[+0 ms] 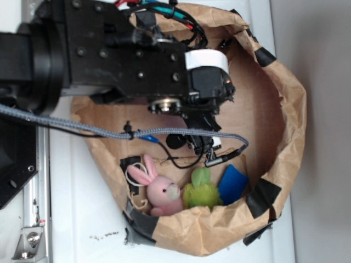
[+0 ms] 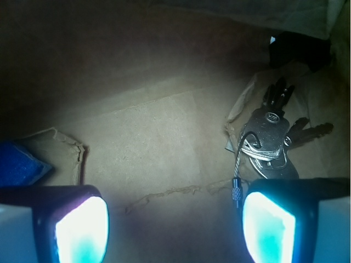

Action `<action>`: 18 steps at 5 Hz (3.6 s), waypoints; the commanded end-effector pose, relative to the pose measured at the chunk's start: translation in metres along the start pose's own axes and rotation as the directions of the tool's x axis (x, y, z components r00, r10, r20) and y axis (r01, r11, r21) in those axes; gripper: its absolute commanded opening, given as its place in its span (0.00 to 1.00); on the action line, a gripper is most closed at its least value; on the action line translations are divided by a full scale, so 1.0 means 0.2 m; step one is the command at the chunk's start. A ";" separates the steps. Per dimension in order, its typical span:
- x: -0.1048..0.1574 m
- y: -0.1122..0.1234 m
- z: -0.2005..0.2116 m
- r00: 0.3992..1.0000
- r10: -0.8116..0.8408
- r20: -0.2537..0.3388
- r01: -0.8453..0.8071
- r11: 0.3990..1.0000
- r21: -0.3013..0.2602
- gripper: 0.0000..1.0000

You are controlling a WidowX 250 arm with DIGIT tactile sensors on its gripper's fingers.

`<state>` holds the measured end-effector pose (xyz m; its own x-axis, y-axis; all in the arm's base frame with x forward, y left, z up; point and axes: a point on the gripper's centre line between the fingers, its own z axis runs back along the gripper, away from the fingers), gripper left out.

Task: Grab the silver keys.

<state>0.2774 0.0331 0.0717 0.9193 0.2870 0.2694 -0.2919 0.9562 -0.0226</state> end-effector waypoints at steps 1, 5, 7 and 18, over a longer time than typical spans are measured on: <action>0.09 0.15 0.04 0.997 0.073 0.005 -0.073 0.997 0.040 1.00; 0.07 0.16 -0.04 1.000 0.008 0.004 -0.008 0.998 0.056 1.00; 0.06 0.12 -0.16 0.998 -0.037 0.046 0.036 0.999 0.026 1.00; 0.02 -0.03 0.37 0.984 0.030 -0.176 -0.059 0.984 -0.166 0.00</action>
<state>0.2538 0.0169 0.1244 0.9435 0.3300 0.0313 -0.3187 0.9290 -0.1880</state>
